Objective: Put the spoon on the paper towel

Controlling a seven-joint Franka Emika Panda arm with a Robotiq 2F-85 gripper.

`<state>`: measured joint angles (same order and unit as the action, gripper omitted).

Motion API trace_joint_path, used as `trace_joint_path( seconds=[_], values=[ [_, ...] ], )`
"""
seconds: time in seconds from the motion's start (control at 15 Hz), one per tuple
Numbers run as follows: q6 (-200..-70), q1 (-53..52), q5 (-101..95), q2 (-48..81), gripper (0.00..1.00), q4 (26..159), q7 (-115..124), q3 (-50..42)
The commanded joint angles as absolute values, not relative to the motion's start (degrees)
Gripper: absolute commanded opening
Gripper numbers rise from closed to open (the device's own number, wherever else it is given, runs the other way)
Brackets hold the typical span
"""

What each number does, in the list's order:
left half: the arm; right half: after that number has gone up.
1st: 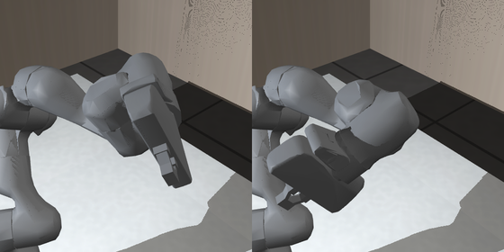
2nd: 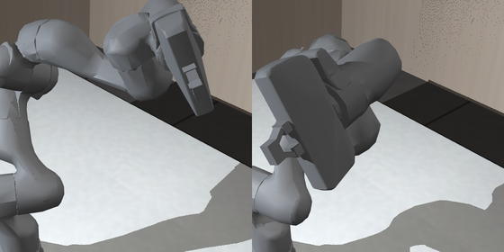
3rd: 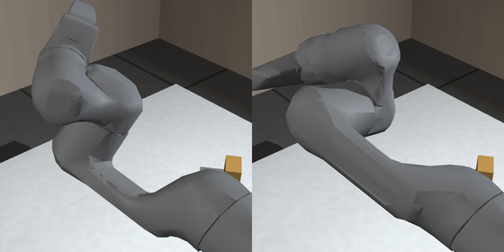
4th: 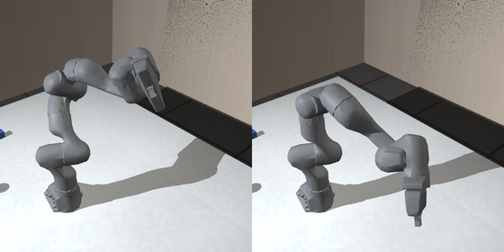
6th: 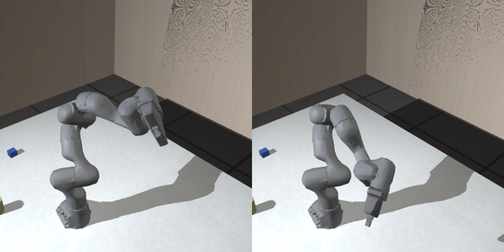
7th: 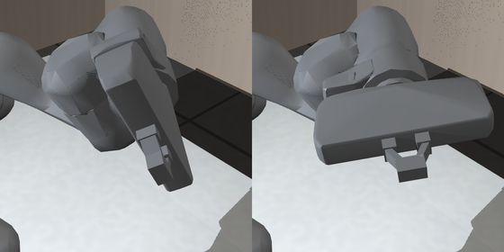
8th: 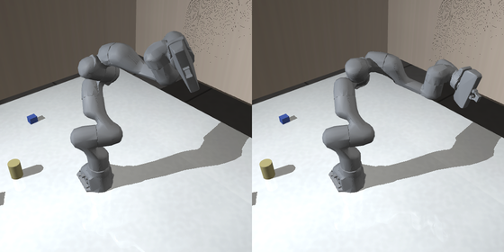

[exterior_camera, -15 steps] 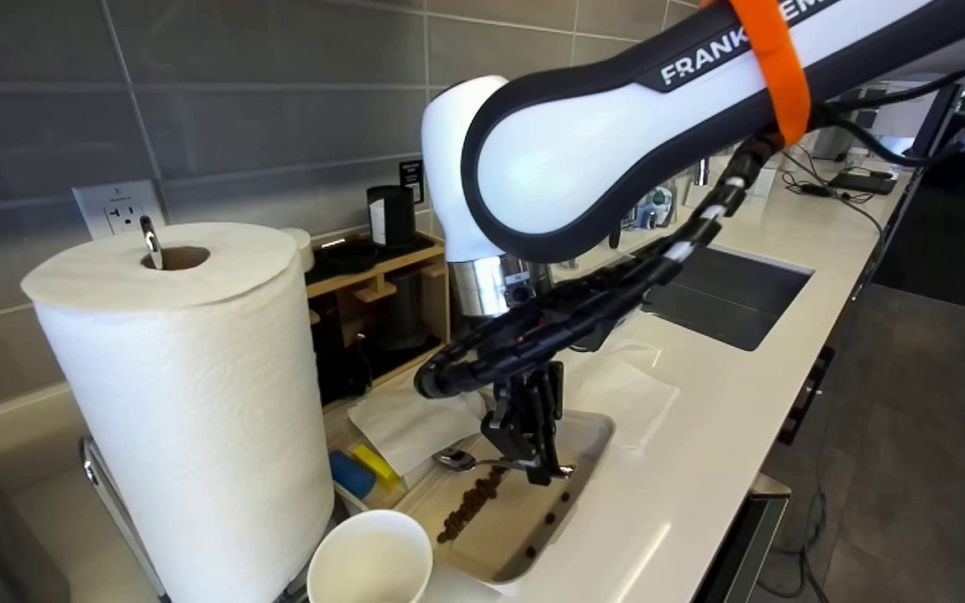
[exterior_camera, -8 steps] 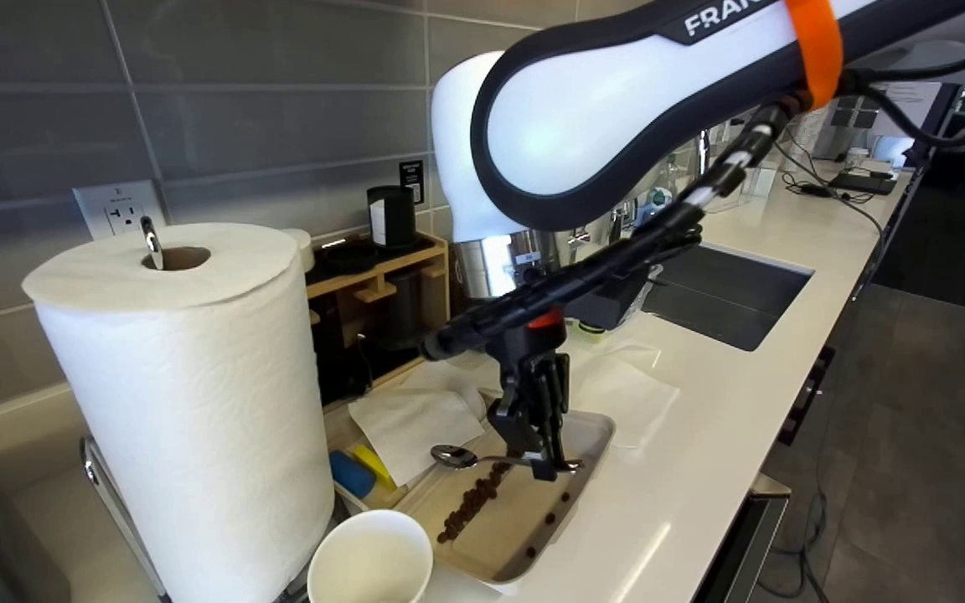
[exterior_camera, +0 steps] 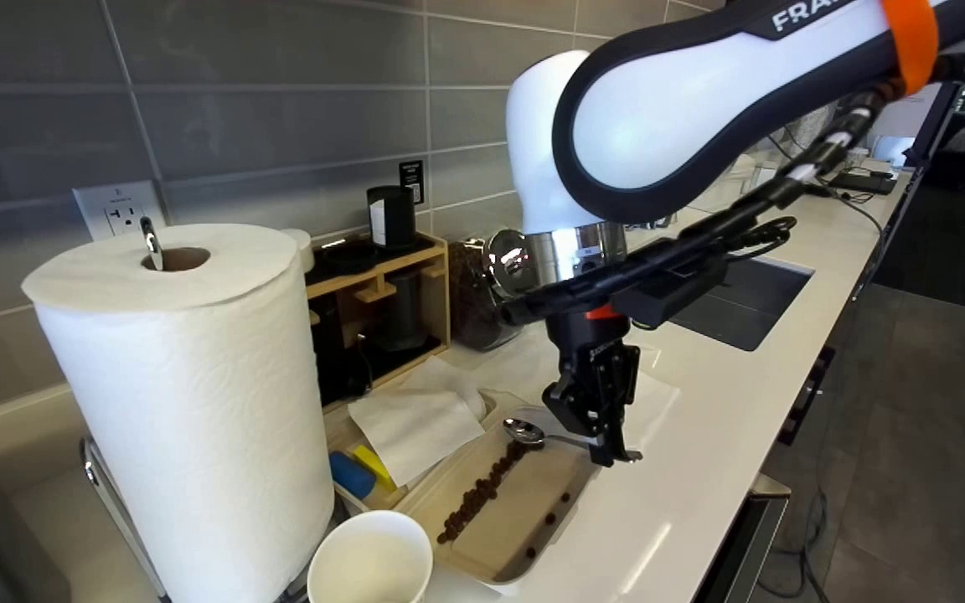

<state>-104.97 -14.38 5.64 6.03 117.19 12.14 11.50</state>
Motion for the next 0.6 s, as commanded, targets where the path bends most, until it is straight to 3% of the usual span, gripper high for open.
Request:
trace_joint_path(
  seconds=[0.0,0.07,0.13,0.47,0.53],
  values=[
    [-109.6,-13.5,2.5,-0.1,0.05,123.9,18.2,10.8],
    [-106.8,-13.4,4.4,3.9,0.05,119.7,15.0,11.3],
    [-107.0,-13.1,4.2,3.2,0.18,120.2,15.2,11.2],
    [-107.0,-13.2,4.2,3.5,0.18,119.9,15.1,11.3],
    [-106.1,-13.4,1.9,4.5,0.05,119.2,17.5,11.3]
  ],
)
